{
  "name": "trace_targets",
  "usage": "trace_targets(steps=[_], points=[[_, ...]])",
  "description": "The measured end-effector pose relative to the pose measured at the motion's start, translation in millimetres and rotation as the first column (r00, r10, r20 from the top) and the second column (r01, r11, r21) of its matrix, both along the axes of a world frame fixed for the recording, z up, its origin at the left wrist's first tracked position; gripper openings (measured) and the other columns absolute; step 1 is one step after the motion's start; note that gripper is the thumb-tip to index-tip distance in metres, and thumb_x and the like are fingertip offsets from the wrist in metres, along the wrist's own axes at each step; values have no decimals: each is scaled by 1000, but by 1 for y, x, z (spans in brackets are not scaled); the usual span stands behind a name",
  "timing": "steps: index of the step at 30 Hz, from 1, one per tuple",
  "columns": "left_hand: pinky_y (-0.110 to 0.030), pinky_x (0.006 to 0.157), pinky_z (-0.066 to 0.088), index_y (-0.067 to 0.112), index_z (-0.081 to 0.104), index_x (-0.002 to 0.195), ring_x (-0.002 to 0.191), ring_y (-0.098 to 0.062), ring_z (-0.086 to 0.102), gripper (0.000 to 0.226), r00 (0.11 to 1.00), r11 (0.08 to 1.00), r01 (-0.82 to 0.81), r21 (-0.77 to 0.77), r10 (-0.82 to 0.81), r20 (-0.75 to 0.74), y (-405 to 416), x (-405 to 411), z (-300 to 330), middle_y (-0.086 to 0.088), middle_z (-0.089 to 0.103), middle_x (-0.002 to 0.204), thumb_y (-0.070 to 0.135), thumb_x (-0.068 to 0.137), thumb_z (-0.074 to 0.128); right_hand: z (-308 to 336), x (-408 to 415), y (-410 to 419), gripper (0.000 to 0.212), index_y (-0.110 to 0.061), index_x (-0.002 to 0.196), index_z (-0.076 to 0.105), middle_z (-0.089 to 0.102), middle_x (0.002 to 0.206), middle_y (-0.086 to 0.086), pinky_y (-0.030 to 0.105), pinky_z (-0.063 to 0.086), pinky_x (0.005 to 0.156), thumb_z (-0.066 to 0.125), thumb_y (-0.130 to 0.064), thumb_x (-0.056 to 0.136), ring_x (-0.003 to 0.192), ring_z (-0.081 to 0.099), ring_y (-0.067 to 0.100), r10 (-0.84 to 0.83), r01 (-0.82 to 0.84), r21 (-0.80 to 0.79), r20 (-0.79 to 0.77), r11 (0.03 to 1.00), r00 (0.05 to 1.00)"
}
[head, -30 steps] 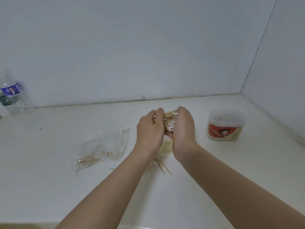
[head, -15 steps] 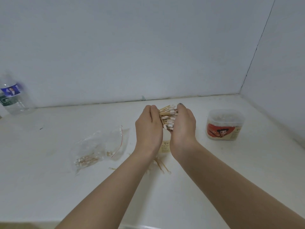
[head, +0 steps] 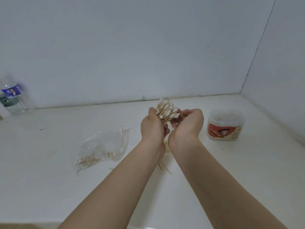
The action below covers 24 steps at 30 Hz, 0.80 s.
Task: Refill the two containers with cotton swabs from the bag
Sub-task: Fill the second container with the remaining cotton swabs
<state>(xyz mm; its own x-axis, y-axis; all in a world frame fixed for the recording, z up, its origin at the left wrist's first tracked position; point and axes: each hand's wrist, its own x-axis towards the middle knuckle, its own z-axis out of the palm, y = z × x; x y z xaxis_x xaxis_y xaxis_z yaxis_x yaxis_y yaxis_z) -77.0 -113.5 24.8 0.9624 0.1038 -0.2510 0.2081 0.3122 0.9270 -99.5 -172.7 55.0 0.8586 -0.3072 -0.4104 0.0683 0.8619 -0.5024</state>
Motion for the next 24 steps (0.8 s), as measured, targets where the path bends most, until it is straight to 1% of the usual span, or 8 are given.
trace_targets(steps=[3,5,7,10,12,17,21,24], points=[[-28,59,50,6,67,93,60,-22,57,44,1000,998,-10,64,11,-12,-1,3,-3,-11,65,70,40,98,39,-2,3,2,32,-16,68,34,63,70,2,18,48,47,42,-28,96,54,65,19,7,-10,69,44,998,999],[-43,84,58,9,71,97,86,-31,71,52,1000,993,-14,120,15,-13,0,6,-9,-13,76,92,49,87,39,-2,5,4,38,-15,66,32,59,69,4,25,54,55,44,-31,99,50,66,21,8,-22,143,97,990,995],[-53,96,54,15,73,96,98,-31,71,55,1000,986,12,165,-12,-1,0,6,-12,-9,77,98,54,79,38,-3,4,6,41,-16,61,32,55,60,3,30,53,64,42,-25,99,47,64,20,26,-46,149,133,988,991],[-54,96,54,14,72,97,98,-28,72,54,1000,982,10,189,-16,27,1,6,-11,-7,76,99,53,81,38,-6,0,9,47,-10,53,54,62,57,6,29,54,62,37,-15,96,50,67,20,115,-142,139,184,980,976],[-52,95,55,13,72,98,96,-26,72,51,998,982,-9,187,-2,57,2,5,-9,-7,76,99,50,86,39,-8,-1,9,42,-4,68,66,69,67,9,30,56,64,38,-16,98,60,72,21,166,-194,120,214,974,963],[-47,87,56,15,69,89,93,-25,72,42,995,977,-68,204,52,84,2,2,-8,-4,75,94,47,90,41,-14,1,12,24,-11,94,64,64,87,5,26,53,71,44,-24,97,78,67,18,289,-286,-44,165,957,943],[-46,73,51,21,58,62,77,-26,64,36,989,962,-103,253,72,130,6,1,-4,-3,66,75,45,85,42,-23,-1,14,46,-13,102,75,77,100,3,29,53,75,38,-40,101,85,74,13,321,-303,-150,116,941,940],[-54,76,55,19,53,61,73,-27,63,40,983,939,-124,319,73,167,9,0,-2,-5,63,71,49,85,41,-23,-4,15,49,-14,111,74,77,108,1,28,51,76,42,-50,100,87,74,10,362,-331,-206,133,921,923]])
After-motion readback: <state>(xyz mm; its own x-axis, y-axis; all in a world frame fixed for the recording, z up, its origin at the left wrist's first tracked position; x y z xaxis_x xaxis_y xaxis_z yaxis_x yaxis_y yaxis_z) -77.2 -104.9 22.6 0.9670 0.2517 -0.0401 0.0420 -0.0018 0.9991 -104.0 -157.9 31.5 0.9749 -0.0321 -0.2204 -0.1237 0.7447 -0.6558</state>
